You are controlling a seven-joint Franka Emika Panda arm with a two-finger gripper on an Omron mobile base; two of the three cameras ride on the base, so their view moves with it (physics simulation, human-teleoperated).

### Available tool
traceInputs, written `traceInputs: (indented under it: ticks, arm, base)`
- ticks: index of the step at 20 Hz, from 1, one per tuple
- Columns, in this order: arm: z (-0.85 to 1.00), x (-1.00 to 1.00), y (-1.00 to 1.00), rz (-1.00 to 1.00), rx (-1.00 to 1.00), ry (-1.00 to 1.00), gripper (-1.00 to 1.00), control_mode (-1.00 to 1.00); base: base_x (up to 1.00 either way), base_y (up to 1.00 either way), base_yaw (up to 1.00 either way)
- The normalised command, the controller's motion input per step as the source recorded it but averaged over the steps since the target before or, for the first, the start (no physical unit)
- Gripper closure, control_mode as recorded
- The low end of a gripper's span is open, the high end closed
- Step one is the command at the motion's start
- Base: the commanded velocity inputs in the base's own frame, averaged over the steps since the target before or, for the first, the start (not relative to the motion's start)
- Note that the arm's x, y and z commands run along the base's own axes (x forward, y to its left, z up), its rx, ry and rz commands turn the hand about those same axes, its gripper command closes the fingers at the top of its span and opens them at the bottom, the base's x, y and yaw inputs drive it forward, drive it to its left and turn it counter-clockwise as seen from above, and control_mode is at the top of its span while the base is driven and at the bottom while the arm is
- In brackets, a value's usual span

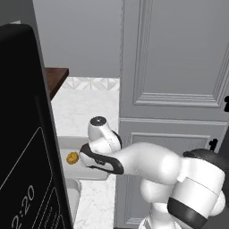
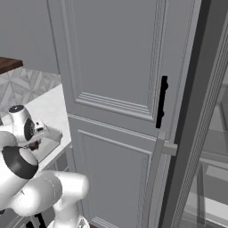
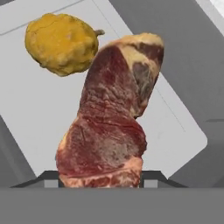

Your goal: Place one squash and one steak in each tupperware on the nearby counter, to pack two identical lunches.

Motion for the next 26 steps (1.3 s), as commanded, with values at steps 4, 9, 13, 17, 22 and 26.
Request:
traceInputs:
  ticks: [4,9,13,17,22,26]
  arm:
    - [-0.23,0.41,0.2,0.0,-0.02,0.02,-1.0,-1.0]
    - [0.0,0.04,0.12,0.0,0.0,0.0,-1.0,-1.0]
    - [-0.11,0.13,0.21,0.0,-0.01,0.0,-1.0,-1.0]
    - [-0.11,0.12,0.13,0.0,-0.02,0.0,-1.0,-1.0]
    - [0.09,-0.89,0.02,0.0,0.0,-0.06,-1.0,-1.0]
    - [0.38,-0.95,-0.01,0.0,0.0,-0.15,-1.0,-1.0]
  base:
    - [0.0,0.0,0.0]
    - [0.0,0.0,0.0]
    - [0.0,0.0,0.0]
    - [0.0,0.0,0.0]
    - [0.0,0.0,0.0]
    - [0.0,0.0,0.0]
